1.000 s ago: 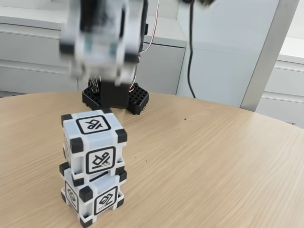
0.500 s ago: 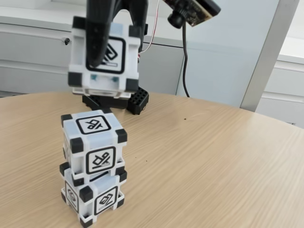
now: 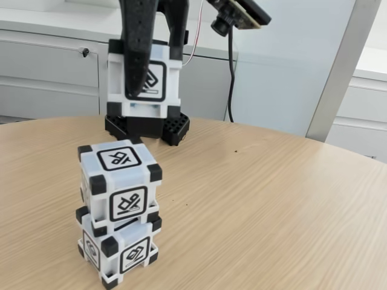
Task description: Stack cubes from left to right.
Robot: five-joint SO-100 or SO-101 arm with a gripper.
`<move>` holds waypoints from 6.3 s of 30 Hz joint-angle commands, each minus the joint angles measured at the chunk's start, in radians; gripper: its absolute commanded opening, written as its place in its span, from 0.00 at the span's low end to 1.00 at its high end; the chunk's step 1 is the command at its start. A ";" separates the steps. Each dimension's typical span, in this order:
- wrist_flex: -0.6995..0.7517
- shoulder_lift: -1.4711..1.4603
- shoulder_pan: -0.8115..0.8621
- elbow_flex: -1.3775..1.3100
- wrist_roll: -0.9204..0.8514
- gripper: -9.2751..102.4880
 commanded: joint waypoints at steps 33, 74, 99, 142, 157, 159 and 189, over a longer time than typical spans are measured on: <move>-0.110 0.003 0.009 -0.003 0.046 0.21; -0.107 -0.095 0.086 -0.012 -0.066 0.22; -0.110 -0.094 0.026 -0.006 -0.035 0.21; -0.104 -0.078 0.100 -0.006 -0.012 0.22; -0.097 -0.078 0.031 -0.006 0.000 0.22; -0.098 -0.078 0.031 -0.006 -0.005 0.22; -0.091 -0.074 0.014 -0.021 0.021 0.36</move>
